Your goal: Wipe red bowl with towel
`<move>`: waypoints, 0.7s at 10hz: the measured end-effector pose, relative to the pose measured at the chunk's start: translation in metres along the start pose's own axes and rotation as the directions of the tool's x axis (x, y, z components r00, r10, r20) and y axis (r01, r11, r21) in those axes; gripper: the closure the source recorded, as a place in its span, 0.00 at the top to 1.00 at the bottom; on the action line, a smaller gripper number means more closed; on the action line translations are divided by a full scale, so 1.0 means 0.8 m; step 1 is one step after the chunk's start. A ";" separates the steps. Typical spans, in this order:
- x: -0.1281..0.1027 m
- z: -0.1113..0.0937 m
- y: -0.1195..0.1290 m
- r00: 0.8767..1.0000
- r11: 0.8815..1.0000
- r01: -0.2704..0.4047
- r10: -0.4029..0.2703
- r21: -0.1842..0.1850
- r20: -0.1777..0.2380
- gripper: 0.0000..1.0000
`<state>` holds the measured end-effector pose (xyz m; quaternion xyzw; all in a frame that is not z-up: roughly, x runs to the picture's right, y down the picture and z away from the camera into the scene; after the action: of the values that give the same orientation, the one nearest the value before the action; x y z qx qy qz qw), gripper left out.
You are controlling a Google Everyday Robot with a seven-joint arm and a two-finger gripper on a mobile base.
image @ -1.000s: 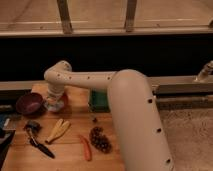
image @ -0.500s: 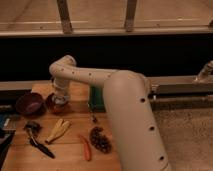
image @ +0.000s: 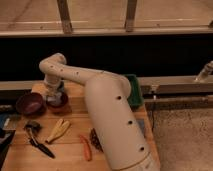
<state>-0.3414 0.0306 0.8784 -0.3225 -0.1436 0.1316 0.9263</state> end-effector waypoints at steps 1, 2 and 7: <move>-0.006 -0.001 0.014 1.000 1.000 0.013 -0.013 -0.015 0.007 0.00; -0.011 -0.005 0.038 1.000 0.999 0.029 -0.028 -0.039 0.011 0.00; 0.047 -0.034 0.106 0.998 0.997 -0.039 0.035 -0.070 -0.049 0.00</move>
<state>-0.3100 0.0924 0.8112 -0.3609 -0.1203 0.1359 0.9148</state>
